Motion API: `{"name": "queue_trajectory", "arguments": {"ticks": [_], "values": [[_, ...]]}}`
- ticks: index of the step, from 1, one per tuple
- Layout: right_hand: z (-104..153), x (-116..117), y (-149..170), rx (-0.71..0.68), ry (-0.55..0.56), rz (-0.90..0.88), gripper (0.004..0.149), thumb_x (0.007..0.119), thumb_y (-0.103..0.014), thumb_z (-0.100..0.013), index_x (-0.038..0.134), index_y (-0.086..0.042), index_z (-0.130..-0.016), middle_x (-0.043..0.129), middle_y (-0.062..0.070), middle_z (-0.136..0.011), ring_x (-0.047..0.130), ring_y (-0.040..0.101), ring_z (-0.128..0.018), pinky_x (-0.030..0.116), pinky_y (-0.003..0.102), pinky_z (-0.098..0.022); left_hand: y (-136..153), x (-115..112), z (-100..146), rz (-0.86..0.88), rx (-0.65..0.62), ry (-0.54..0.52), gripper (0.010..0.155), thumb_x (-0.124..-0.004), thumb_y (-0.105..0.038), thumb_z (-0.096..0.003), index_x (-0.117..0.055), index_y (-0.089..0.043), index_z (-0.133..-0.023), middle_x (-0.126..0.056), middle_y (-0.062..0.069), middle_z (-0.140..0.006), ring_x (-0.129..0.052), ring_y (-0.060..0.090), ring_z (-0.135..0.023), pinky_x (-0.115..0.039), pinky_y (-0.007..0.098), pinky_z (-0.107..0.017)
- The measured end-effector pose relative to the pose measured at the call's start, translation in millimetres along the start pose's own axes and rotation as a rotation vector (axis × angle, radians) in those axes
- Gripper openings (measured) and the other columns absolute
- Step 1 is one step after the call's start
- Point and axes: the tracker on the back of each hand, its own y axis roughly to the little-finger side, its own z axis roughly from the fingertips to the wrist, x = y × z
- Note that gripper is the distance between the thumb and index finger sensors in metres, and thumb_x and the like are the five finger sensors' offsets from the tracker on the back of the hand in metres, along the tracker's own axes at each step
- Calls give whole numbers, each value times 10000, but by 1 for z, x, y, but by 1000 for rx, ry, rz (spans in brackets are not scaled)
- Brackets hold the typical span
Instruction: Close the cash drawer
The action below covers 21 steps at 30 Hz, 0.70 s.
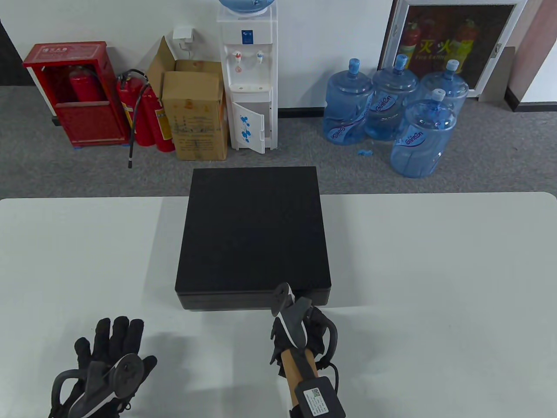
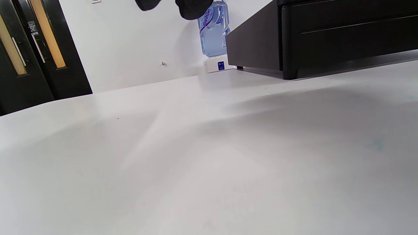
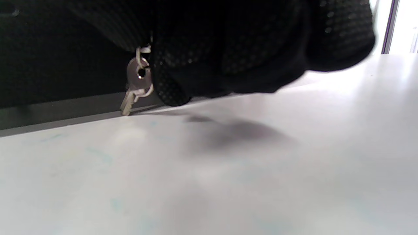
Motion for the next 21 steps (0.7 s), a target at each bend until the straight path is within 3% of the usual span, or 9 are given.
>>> {"name": "queue_trajectory", "arguments": {"ticks": [8,21], "values": [[0,1,0,2,9,-25,438,652,-474,-456,875,-181,-694,989,42,-523,989,169,-322,876,460,-386,0,0,0,13,2,15,832,-434,-700,-500,-188,-294,-1183,-337,109,-1303,-305,449,-1201,-352,732,-765],[-6,0,12,10,-106,-155,433,655,-487,-447,875,-209,-696,991,33,-529,989,161,-330,878,451,-393,0,0,0,21,-2,23,832,-437,-699,-499,-191,-295,-1183,-346,105,-1302,-310,447,-1202,-354,731,-766]]}}
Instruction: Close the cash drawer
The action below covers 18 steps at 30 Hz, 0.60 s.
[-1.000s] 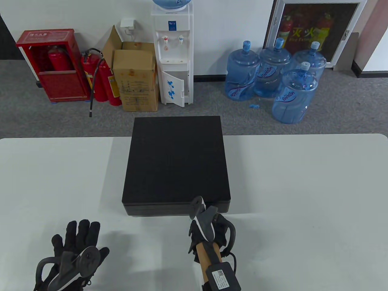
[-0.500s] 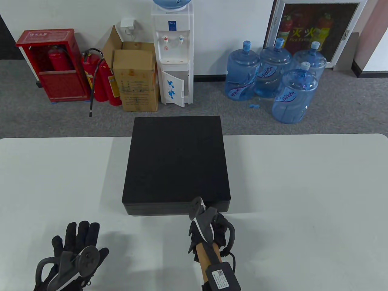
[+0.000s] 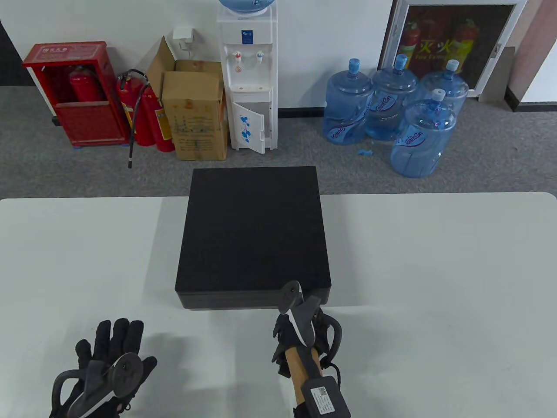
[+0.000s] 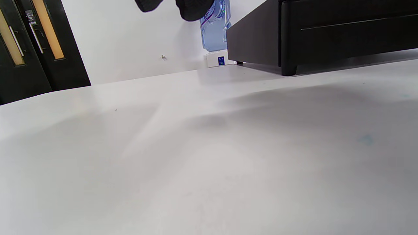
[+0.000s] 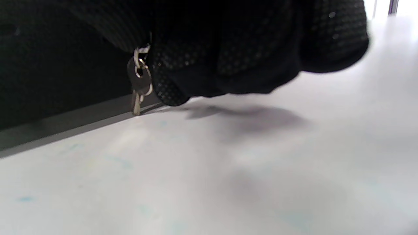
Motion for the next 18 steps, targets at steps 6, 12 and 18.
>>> {"name": "queue_trajectory", "arguments": {"ticks": [6,12,18], "values": [[-23,10,21,85,-278,-382,409,663,-506,-420,878,-281,-687,992,11,-530,980,149,-332,866,427,-404,-1,-1,0,3,-6,2,831,-438,-699,-500,-192,-294,-1183,-346,107,-1302,-311,444,-1202,-353,730,-767],[-36,29,41,168,-551,-707,368,687,-522,-422,889,-357,-683,985,-6,-574,974,138,-305,848,404,-365,-1,-1,-1,4,-8,7,831,-438,-699,-501,-191,-295,-1184,-347,106,-1302,-310,444,-1203,-352,731,-766],[-38,40,49,239,-626,-845,363,713,-530,-421,915,-365,-673,995,2,-580,994,126,-296,873,389,-355,-1,-1,-1,9,-10,12,829,-438,-699,-500,-190,-297,-1182,-349,105,-1302,-308,445,-1202,-352,731,-766]]}}
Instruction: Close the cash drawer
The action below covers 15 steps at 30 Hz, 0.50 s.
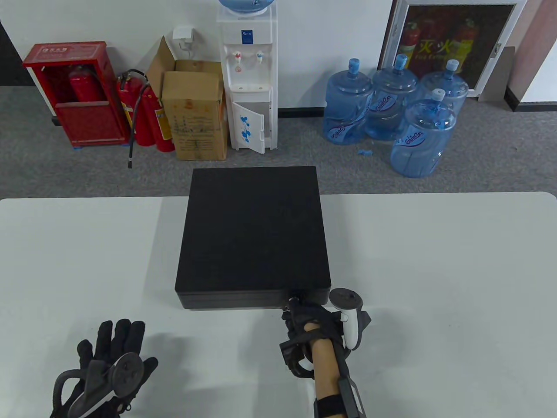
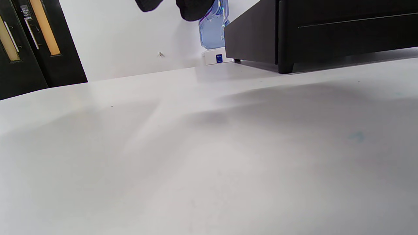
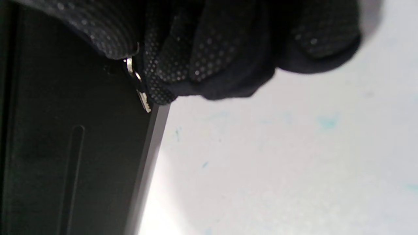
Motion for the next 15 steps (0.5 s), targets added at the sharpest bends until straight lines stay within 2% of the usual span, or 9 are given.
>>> {"name": "queue_trajectory", "arguments": {"ticks": [7,11,15], "values": [[-3,-1,12,25,22,-133,361,769,-528,-406,945,-327,-649,1006,-7,-556,1017,87,-273,909,357,-327,-1,-1,0,8,-6,8,831,-438,-700,-500,-191,-296,-1183,-346,104,-1303,-309,445,-1202,-352,731,-767],[-5,2,16,38,-49,-224,377,711,-487,-435,939,-291,-663,989,16,-579,1013,111,-289,902,375,-331,-1,-1,0,11,-9,14,832,-438,-700,-500,-190,-296,-1183,-349,105,-1302,-307,443,-1204,-351,731,-767],[-5,4,15,30,-62,-237,395,671,-465,-446,914,-262,-682,975,21,-581,1012,110,-286,903,375,-329,-2,-1,0,12,-16,12,834,-437,-701,-500,-180,-295,-1182,-331,108,-1301,-301,449,-1202,-350,732,-767]]}}
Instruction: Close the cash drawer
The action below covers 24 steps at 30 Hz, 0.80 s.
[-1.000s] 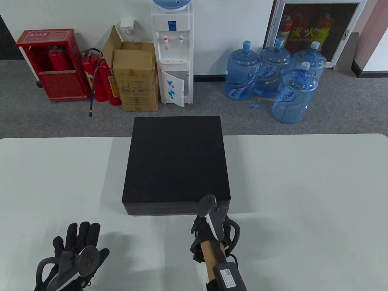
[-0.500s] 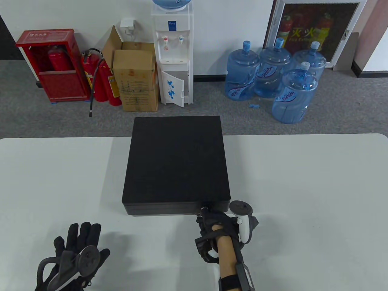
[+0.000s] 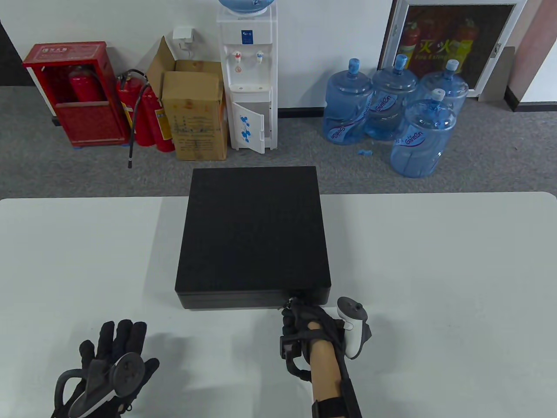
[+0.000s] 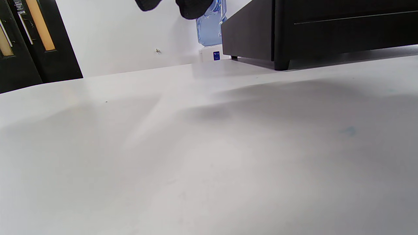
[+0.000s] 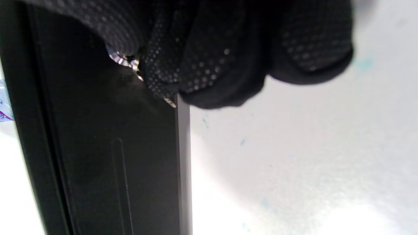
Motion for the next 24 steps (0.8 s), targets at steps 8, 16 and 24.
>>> {"name": "queue_trajectory", "arguments": {"ticks": [8,16,24], "values": [[2,0,0,2,14,23,401,652,-466,-449,901,-266,-692,970,11,-580,1013,99,-278,906,366,-321,0,1,0,-6,3,-21,835,-434,-700,-500,-173,-294,-1182,-301,115,-1302,-284,458,-1199,-342,737,-765],[1,-1,0,8,26,48,404,651,-470,-447,901,-272,-695,972,4,-574,1012,91,-268,907,360,-313,2,2,1,-20,13,-40,832,-429,-699,-499,-178,-296,-1183,-301,116,-1303,-280,458,-1199,-333,741,-762],[0,-1,1,18,21,65,417,650,-470,-445,896,-264,-711,971,4,-575,1012,89,-265,905,359,-310,4,2,1,-27,24,-43,829,-425,-702,-497,-185,-305,-1184,-298,117,-1304,-274,457,-1199,-328,743,-760]]}}
